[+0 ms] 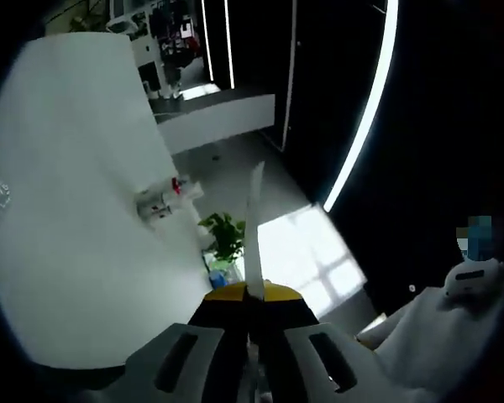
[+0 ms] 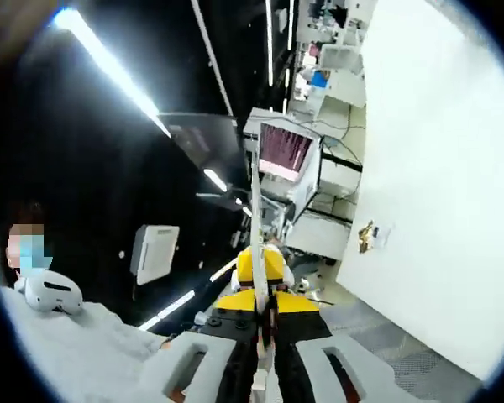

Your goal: Arrange the skincare products in the storage area until every visible bottle or jar stands upright without overlapping.

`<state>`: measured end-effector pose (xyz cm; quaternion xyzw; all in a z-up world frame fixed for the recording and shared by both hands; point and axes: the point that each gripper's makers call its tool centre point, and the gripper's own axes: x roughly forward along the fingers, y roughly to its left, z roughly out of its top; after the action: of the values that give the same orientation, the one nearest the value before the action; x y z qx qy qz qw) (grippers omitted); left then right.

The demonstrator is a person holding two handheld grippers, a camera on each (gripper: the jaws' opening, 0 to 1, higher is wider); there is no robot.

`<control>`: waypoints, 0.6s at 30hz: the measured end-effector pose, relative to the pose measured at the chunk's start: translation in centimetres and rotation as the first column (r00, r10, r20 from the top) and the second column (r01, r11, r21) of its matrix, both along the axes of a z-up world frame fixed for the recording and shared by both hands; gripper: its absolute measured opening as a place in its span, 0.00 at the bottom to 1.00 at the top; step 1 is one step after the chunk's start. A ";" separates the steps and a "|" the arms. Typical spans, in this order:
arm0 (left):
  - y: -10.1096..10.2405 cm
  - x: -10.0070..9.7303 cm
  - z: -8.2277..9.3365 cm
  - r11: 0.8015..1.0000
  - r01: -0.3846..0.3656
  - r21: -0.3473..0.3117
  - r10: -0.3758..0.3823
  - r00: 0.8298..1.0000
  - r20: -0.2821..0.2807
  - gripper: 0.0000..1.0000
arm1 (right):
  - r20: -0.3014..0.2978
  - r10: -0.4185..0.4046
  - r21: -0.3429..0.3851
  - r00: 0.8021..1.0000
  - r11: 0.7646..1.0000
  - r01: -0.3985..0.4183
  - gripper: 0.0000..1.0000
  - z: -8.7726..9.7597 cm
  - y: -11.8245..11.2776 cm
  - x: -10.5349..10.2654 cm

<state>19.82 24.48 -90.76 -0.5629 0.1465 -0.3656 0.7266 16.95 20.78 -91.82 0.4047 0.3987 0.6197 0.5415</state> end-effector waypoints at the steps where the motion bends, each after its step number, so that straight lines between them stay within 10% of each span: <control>1: 0.1 0.2 0.0 1.000 -0.009 -0.009 0.009 1.000 -0.012 0.00 | -0.068 -0.012 0.008 0.998 1.000 0.012 0.00 0.2 -0.2 0.2; 9: -2.3 -0.8 -0.8 0.992 0.103 0.078 -0.104 0.995 0.009 0.03 | -0.107 -0.197 0.070 0.975 0.976 0.205 0.00 0.7 -1.2 3.2; 13: -2.7 -0.9 -1.0 0.990 0.113 0.080 -0.113 0.994 -0.008 0.00 | -0.092 -0.168 0.049 0.981 0.984 0.173 0.00 0.4 -1.4 2.6; 18: -2.8 -0.8 -1.4 0.986 0.105 0.129 -0.104 0.994 -0.015 0.00 | 0.028 -0.172 -0.006 0.985 0.985 0.173 0.00 -0.1 -1.6 2.6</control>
<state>18.99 21.65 -92.15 -0.5075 0.2020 -0.3906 0.7410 19.50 19.16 -91.95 0.4269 0.3571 0.5744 0.6002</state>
